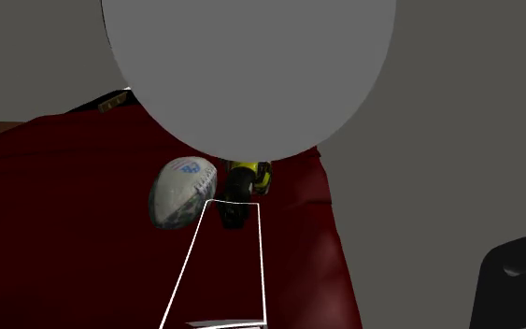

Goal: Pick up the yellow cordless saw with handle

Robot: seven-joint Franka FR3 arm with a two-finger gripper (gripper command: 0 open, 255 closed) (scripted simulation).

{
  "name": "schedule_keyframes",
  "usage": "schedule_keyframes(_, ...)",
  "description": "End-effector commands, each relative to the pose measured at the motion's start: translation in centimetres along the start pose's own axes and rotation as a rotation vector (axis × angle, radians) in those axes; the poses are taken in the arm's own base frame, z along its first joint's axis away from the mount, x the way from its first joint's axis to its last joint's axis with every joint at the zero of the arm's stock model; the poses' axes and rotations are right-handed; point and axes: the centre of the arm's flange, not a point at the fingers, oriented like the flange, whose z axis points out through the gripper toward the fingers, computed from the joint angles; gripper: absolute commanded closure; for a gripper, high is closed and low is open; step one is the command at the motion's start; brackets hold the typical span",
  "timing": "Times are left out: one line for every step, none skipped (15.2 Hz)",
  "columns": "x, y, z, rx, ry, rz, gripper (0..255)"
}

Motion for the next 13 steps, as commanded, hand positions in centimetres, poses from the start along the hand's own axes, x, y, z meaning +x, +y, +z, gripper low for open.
schedule_keyframes(-0.1, -0.1, -1.1, 0.000, 0.001, 0.000, 255)
schedule_keyframes(-0.1, -0.1, -1.6, 0.000, 0.001, 0.000, 255)
schedule_keyframes(-0.2, -0.1, -2.1, 0.000, 0.001, 0.000, 255)
schedule_keyframes(-0.2, -0.2, -2.6, 0.000, 0.001, 0.000, 255)
schedule_keyframes(-0.2, -0.2, -3.2, 0.000, 0.001, 0.000, 255)
schedule_keyframes(-0.2, -0.3, -3.7, 0.000, 0.001, 0.000, 255)
schedule_keyframes(-0.3, -0.3, -4.2, 0.000, 0.001, 0.000, 255)
schedule_keyframes(-0.3, -0.4, -4.7, 0.000, 0.001, 0.000, 255)
schedule_keyframes(-0.3, -0.4, -5.3, 0.000, 0.001, 0.000, 255)
schedule_keyframes(-0.3, -0.4, -5.8, 0.000, 0.001, 0.000, 255)
schedule_keyframes(-0.3, -0.5, -6.3, 0.000, 0.001, 0.000, 255)
schedule_keyframes(-0.3, -0.5, -6.4, 0.000, 0.001, 0.000, 255)
schedule_keyframes(-0.4, -0.5, -6.4, 0.000, 0.001, 0.000, 255)
